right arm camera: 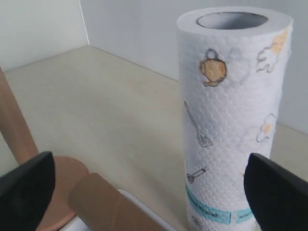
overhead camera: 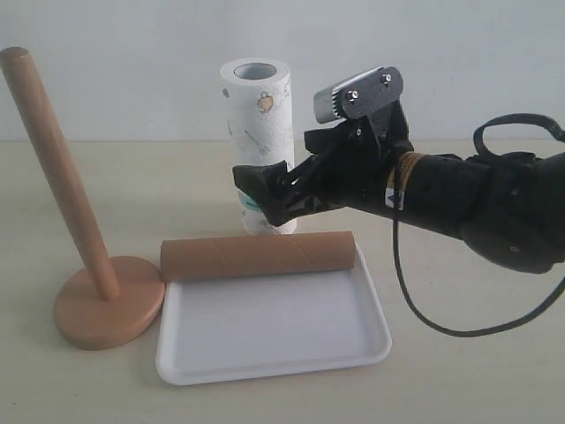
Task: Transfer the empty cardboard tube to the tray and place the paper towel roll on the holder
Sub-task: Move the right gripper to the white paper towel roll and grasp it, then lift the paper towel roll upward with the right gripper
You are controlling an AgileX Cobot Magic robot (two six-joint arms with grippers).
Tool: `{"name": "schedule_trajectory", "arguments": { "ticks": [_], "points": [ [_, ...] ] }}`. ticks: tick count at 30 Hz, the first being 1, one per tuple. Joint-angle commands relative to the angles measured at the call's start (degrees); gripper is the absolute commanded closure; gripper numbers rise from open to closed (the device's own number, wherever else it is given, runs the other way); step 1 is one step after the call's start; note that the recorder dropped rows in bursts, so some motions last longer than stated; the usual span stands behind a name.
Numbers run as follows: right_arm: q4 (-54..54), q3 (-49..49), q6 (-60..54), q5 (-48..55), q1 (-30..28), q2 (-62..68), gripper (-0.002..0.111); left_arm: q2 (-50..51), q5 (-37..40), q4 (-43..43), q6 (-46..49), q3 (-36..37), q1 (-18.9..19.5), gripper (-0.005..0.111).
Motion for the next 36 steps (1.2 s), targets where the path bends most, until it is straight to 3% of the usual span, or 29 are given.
{"name": "schedule_trajectory", "arguments": {
  "ticks": [1,6,26,36],
  "points": [
    [8.65,-0.35,-10.54,-1.28,1.82,0.96,0.006,-0.17,-0.02,0.25,0.38,0.16,0.15,0.103],
    [15.05,-1.70,-16.47,-7.52,1.82,6.79,0.006,-0.17,-0.02,0.25,0.38,0.16,0.15,0.103],
    [22.98,-16.57,-18.65,-7.32,1.82,21.28,0.006,-0.17,-0.02,0.25,0.38,0.16,0.15,0.103],
    [26.02,-19.23,-19.95,-5.53,1.72,24.03,0.006,-0.17,-0.02,0.25,0.38,0.16,0.15,0.103]
  ]
}}
